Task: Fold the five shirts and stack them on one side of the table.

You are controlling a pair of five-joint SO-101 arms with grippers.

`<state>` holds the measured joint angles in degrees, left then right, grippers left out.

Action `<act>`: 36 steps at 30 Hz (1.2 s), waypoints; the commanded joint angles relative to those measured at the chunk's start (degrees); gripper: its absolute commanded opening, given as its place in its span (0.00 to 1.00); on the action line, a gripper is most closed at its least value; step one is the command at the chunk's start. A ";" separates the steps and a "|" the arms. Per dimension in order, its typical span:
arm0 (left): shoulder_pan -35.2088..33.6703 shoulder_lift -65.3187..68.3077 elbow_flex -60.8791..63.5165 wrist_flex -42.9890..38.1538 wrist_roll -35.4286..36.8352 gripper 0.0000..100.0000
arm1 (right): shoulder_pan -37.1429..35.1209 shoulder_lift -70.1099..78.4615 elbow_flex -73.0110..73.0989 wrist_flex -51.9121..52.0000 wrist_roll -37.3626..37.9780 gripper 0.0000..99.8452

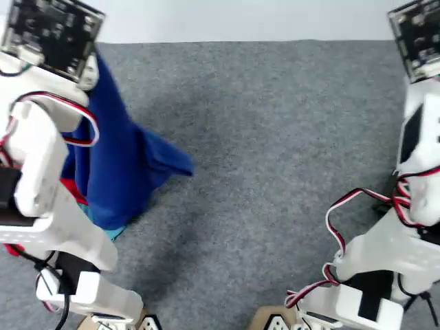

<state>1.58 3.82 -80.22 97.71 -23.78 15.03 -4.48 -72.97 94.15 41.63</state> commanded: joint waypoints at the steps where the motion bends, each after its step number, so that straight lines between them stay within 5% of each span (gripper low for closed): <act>1: 5.89 -0.18 -1.19 -3.08 2.81 0.00 | -2.07 0.84 -0.44 5.85 0.00 0.01; 7: 0.09 3.78 8.22 -3.69 4.75 0.00 | -3.65 2.42 7.91 8.31 -7.03 0.01; 16: -15.82 15.65 22.99 -3.43 4.31 0.00 | -18.51 2.86 36.22 7.08 -10.55 0.01; 23: -22.86 26.46 26.59 -3.43 4.22 0.00 | -31.69 2.86 57.93 -6.64 -11.16 0.02; 28: -26.73 31.74 26.51 -3.34 -1.93 0.00 | -38.29 2.95 68.57 -15.16 -11.16 0.14; 36: -31.21 35.43 26.51 -3.34 -7.38 0.00 | -44.88 11.03 72.18 -25.19 -9.85 0.23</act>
<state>-28.57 39.69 -53.49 94.99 -30.02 -27.60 4.22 0.79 70.95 30.81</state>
